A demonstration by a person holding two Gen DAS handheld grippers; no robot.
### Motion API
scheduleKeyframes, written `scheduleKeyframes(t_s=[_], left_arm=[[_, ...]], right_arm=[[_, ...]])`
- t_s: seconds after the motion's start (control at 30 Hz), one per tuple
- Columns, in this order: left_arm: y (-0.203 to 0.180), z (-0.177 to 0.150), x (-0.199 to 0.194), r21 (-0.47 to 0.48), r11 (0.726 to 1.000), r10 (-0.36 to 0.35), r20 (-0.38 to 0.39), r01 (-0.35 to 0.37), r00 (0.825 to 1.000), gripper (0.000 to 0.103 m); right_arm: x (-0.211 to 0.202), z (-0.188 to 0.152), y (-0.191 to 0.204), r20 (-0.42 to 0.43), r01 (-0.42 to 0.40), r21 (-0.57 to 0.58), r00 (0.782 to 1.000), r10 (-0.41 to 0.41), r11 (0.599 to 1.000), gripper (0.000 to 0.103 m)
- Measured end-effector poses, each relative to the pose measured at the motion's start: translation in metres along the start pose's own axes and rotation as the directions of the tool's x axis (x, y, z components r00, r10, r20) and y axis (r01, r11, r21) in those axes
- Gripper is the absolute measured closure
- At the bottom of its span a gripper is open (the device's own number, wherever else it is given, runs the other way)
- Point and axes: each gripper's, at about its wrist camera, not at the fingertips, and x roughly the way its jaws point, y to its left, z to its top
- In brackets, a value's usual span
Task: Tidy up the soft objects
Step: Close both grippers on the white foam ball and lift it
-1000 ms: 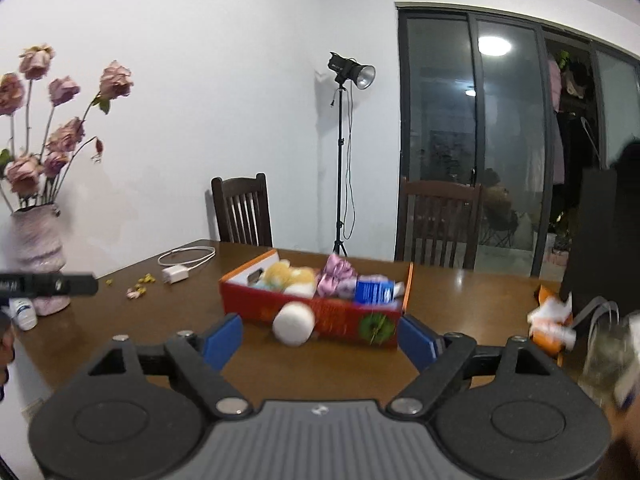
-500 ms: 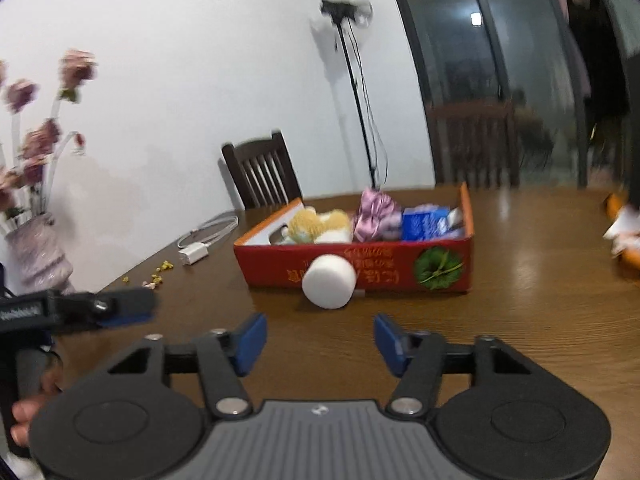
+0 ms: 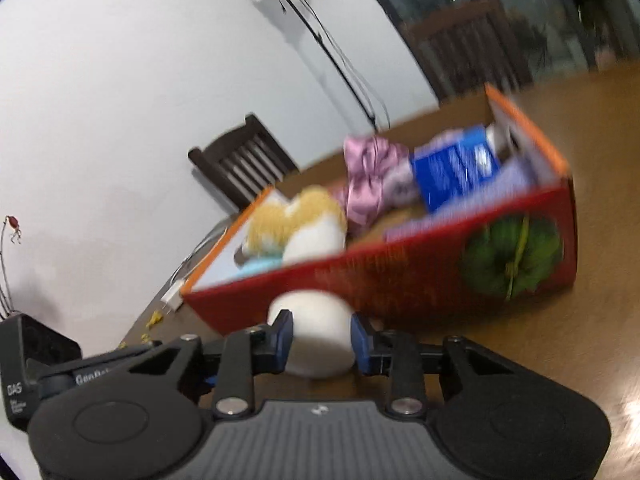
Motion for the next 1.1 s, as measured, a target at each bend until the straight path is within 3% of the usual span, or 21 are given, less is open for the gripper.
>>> scheduleKeyframes(t_s=[0.07, 0.1, 0.2, 0.27, 0.37, 0.43, 0.5, 0.57, 0.73, 0.8, 0.97, 1.1], left_arm=[[0.001, -0.012, -0.015, 0.028, 0.999, -0.038, -0.04, 0.039, 0.998, 0.069], [-0.002, -0.019, -0.022, 0.077, 0.997, -0.023, -0.049, 0.027, 0.999, 0.062], [-0.01, -0.023, -0.036, 0.155, 0.987, -0.029, -0.029, 0.033, 0.999, 0.043], [-0.012, -0.018, -0.036, 0.181, 0.983, -0.021, 0.007, 0.019, 1.0, 0.038], [-0.016, -0.003, -0.018, 0.181, 0.982, 0.058, -0.019, -0.054, 0.998, 0.039], [-0.018, 0.004, -0.008, 0.193, 0.979, 0.07, -0.044, -0.06, 0.997, 0.043], [-0.017, 0.007, 0.001, 0.218, 0.973, 0.088, -0.029, -0.08, 0.996, 0.065], [-0.009, 0.004, 0.011, 0.216, 0.974, 0.081, -0.045, -0.07, 0.996, 0.081], [0.0, 0.002, 0.012, 0.146, 0.989, 0.015, -0.062, -0.005, 0.998, 0.082], [-0.001, 0.0, 0.017, 0.131, 0.991, -0.012, -0.088, 0.023, 0.996, 0.074], [-0.014, -0.007, 0.018, 0.232, 0.973, 0.026, -0.063, -0.011, 0.998, 0.075], [-0.018, -0.011, 0.015, 0.225, 0.974, 0.054, -0.062, -0.038, 0.997, 0.079]], right_arm=[[-0.017, -0.004, 0.006, -0.035, -0.022, -0.022, 0.999, 0.021, 1.0, 0.072], [-0.029, -0.011, 0.009, -0.04, -0.033, -0.048, 0.999, 0.031, 0.998, 0.071], [-0.051, -0.02, 0.006, -0.022, -0.031, -0.049, 0.999, 0.03, 0.998, 0.064], [-0.051, -0.015, 0.004, -0.004, -0.021, -0.049, 1.0, 0.021, 0.999, 0.06], [-0.031, -0.004, -0.003, -0.026, 0.022, -0.068, 0.999, -0.024, 0.997, 0.06], [-0.017, -0.004, -0.005, -0.049, 0.04, -0.076, 0.998, -0.044, 0.996, 0.06], [-0.007, -0.006, -0.009, -0.07, 0.031, -0.073, 0.997, -0.036, 0.997, 0.067], [-0.006, -0.009, -0.016, -0.067, 0.007, -0.031, 0.998, -0.009, 0.999, 0.071], [-0.006, -0.011, -0.014, -0.056, 0.005, -0.038, 0.998, -0.007, 0.999, 0.074], [-0.007, -0.012, -0.014, -0.059, -0.002, -0.035, 0.998, 0.0, 0.999, 0.075], [-0.007, -0.012, -0.019, -0.066, -0.022, -0.013, 0.998, 0.021, 1.0, 0.079], [-0.007, -0.013, -0.02, -0.062, -0.036, -0.011, 0.997, 0.035, 0.999, 0.079]])
